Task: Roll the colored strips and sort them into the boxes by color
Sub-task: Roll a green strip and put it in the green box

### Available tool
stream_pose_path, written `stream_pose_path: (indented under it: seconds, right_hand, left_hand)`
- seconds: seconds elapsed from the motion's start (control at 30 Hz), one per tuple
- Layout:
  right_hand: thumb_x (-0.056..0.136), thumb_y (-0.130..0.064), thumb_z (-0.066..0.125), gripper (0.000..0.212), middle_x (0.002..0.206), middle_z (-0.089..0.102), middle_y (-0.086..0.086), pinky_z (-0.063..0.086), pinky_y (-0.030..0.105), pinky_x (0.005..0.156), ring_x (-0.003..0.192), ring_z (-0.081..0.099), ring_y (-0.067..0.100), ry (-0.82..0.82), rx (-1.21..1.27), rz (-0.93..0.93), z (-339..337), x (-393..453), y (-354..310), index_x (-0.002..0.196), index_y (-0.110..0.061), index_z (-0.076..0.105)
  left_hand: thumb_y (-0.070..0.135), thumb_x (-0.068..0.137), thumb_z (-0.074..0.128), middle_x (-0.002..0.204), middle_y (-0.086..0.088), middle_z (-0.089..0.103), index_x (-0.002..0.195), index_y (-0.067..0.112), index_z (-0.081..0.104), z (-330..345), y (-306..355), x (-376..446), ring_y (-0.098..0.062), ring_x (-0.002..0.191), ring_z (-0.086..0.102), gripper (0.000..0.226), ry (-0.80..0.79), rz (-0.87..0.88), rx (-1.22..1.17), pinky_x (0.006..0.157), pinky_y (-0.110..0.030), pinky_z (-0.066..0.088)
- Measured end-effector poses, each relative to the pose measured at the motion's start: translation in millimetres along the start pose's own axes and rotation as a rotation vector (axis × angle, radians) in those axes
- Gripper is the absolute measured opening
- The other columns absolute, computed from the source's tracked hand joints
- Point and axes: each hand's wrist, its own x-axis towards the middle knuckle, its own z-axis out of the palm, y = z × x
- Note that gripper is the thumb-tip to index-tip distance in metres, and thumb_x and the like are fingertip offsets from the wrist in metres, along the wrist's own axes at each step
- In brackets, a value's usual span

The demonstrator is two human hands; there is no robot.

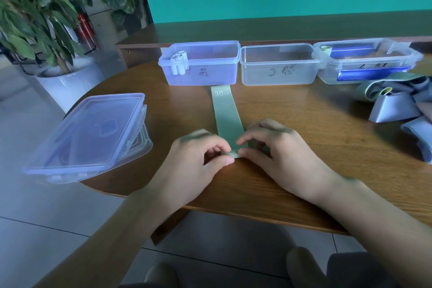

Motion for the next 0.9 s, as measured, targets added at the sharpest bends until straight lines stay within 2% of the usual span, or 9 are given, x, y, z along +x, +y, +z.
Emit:
stream_pose_path:
  seconds: [0.13, 0.27, 0.5, 0.67, 0.77, 0.9]
  right_hand:
    - [0.092, -0.027, 0.072, 0.009, 0.100, 0.063, -0.009, 0.051, 0.028, 0.082, 0.084, 0.063, 0.011, -0.031, 0.045, -0.011, -2, 1, 0, 0.100, -0.024, 0.076]
    - [0.091, -0.030, 0.073, 0.010, 0.100, 0.063, -0.013, 0.049, 0.022, 0.083, 0.087, 0.062, 0.008, -0.052, 0.054, 0.012, -3, 3, 2, 0.100, -0.027, 0.077]
    - [0.094, -0.032, 0.069, 0.012, 0.095, 0.065, -0.015, 0.041, 0.010, 0.080, 0.089, 0.060, 0.002, -0.110, 0.031, 0.003, -6, 14, 7, 0.100, -0.026, 0.078]
    - [0.097, -0.029, 0.067, 0.011, 0.094, 0.065, -0.014, 0.044, 0.016, 0.080, 0.092, 0.060, 0.003, -0.176, 0.028, -0.045, -10, 29, 18, 0.100, -0.027, 0.078]
    - [0.096, -0.028, 0.067, 0.011, 0.101, 0.064, -0.012, 0.050, 0.024, 0.082, 0.097, 0.063, 0.009, -0.156, 0.081, -0.076, -8, 32, 22, 0.103, -0.027, 0.076]
    - [0.098, -0.025, 0.065, 0.012, 0.103, 0.064, -0.010, 0.051, 0.033, 0.084, 0.099, 0.063, 0.013, -0.183, 0.094, -0.152, -8, 35, 27, 0.106, -0.025, 0.074]
  left_hand:
    - [0.035, 0.089, 0.072, 0.091, 0.015, 0.064, 0.097, 0.028, 0.076, 1, -3, 1, -0.001, 0.083, 0.060, 0.011, 0.008, -0.009, -0.001, 0.071, -0.004, 0.042]
    - [0.036, 0.089, 0.073, 0.096, 0.014, 0.066, 0.098, 0.028, 0.078, 0, -4, 2, -0.004, 0.086, 0.061, 0.014, 0.041, -0.002, 0.002, 0.075, -0.010, 0.046]
    - [0.034, 0.086, 0.076, 0.089, 0.023, 0.062, 0.100, 0.030, 0.076, -5, -1, 5, 0.002, 0.095, 0.057, 0.014, -0.001, -0.013, -0.037, 0.073, -0.005, 0.045]
    - [0.037, 0.093, 0.067, 0.096, 0.021, 0.065, 0.103, 0.032, 0.076, -4, -5, 13, 0.007, 0.097, 0.055, 0.015, -0.041, -0.023, -0.011, 0.080, -0.007, 0.046]
    - [0.033, 0.093, 0.067, 0.098, 0.016, 0.068, 0.102, 0.029, 0.078, -3, -9, 17, 0.001, 0.098, 0.056, 0.014, -0.016, 0.007, 0.006, 0.081, -0.010, 0.046]
    - [0.032, 0.095, 0.064, 0.100, 0.011, 0.068, 0.104, 0.025, 0.078, -1, -13, 20, 0.000, 0.098, 0.054, 0.018, -0.021, 0.043, 0.034, 0.081, -0.004, 0.040]
